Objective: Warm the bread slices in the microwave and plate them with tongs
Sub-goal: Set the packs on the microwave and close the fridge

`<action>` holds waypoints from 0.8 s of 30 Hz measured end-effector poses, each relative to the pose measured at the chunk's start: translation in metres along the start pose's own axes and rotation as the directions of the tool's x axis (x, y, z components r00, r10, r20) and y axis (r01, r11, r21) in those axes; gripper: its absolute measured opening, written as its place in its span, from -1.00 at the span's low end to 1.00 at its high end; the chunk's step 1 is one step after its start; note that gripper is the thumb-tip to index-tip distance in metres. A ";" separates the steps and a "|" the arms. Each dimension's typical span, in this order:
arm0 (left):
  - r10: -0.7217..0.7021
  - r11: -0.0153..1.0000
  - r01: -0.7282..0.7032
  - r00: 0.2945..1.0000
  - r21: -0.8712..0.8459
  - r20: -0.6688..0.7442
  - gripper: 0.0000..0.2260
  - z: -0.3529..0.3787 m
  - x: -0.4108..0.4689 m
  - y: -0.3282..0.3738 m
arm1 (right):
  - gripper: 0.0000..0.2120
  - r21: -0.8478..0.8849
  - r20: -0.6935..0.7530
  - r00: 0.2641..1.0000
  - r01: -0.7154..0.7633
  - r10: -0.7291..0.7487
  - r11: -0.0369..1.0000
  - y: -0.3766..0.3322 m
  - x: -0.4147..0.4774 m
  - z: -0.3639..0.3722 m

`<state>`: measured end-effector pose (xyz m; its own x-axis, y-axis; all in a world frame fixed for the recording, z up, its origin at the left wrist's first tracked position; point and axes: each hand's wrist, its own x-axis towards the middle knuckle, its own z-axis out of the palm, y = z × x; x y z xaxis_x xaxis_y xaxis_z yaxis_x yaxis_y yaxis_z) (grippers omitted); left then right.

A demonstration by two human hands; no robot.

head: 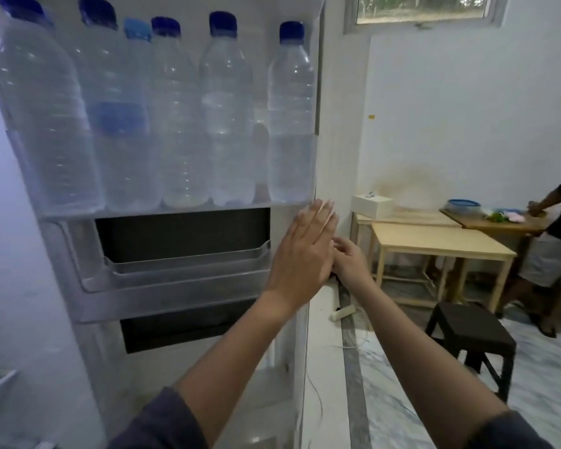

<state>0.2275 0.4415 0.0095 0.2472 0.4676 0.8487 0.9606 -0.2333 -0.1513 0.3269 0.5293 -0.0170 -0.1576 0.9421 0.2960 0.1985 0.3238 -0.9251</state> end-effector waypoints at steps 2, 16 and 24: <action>0.082 0.983 -0.081 0.997 0.165 0.000 -0.53 0.008 0.019 -0.005 | -0.68 0.075 0.020 1.000 0.016 -0.018 0.997 0.006 0.034 0.005; -0.015 0.704 0.087 0.994 0.705 -0.109 -0.59 0.035 0.054 -0.007 | -0.32 0.331 0.356 0.912 0.080 -0.203 0.940 0.019 0.153 0.030; -0.125 0.661 0.190 0.982 0.726 -0.143 -0.49 0.020 0.045 0.000 | -0.51 0.372 0.353 0.913 0.067 -0.207 0.926 0.019 0.129 0.024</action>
<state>0.2414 0.4792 0.0373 0.1040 0.3664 0.9246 0.7742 0.5537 -0.3065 0.2870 0.6545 -0.0023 -0.5260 0.7620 0.3777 -0.1863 0.3301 -0.9254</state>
